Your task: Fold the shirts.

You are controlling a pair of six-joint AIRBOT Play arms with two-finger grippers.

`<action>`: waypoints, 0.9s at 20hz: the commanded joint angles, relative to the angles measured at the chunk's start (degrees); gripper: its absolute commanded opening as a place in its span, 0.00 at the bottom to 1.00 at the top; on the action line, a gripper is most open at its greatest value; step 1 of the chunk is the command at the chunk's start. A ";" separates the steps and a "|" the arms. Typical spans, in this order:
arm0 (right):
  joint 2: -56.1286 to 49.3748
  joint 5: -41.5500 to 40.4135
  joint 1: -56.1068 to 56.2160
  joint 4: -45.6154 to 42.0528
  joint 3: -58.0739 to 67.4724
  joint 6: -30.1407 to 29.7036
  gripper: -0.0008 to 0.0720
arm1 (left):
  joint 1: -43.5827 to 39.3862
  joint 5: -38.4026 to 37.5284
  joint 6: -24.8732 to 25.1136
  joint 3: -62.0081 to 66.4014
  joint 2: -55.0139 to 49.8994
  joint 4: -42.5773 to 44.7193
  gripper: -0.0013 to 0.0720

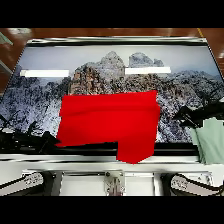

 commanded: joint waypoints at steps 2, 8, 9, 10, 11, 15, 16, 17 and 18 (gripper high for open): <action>0.04 -0.94 -0.02 2.14 -6.82 -1.36 0.82 | 0.04 4.55 -1.60 -0.04 -0.02 1.60 0.35; 0.04 -2.40 0.00 3.45 -15.47 -3.78 0.82 | -0.07 4.68 -1.51 -0.04 0.00 0.17 0.08; 0.04 -2.36 0.00 3.61 -16.50 -4.11 0.82 | -0.07 4.50 -1.46 -0.04 0.04 0.17 0.08; 0.04 -2.73 -0.02 3.91 -17.75 -4.13 0.82 | -0.07 4.35 -0.87 -0.04 0.09 0.11 0.08; 0.04 -3.69 -0.02 4.68 -19.08 -4.11 0.82 | -0.07 4.31 -0.81 -0.04 0.11 0.11 0.08; 0.02 -8.09 4.57 6.25 -23.12 -4.79 0.82 | -0.07 4.20 -0.44 -0.04 0.17 -0.70 0.08; 0.04 -8.59 7.41 6.05 -23.61 -5.42 0.82 | -0.07 4.22 -0.42 -0.04 0.26 -0.70 0.08; 0.02 -8.83 9.88 5.05 -23.65 -5.53 0.82 | -0.07 4.22 -0.15 -0.04 0.39 -0.70 0.08; 0.02 -9.46 12.04 3.87 -23.65 -4.94 0.82 | -0.07 4.26 0.00 -0.02 0.48 -0.72 0.08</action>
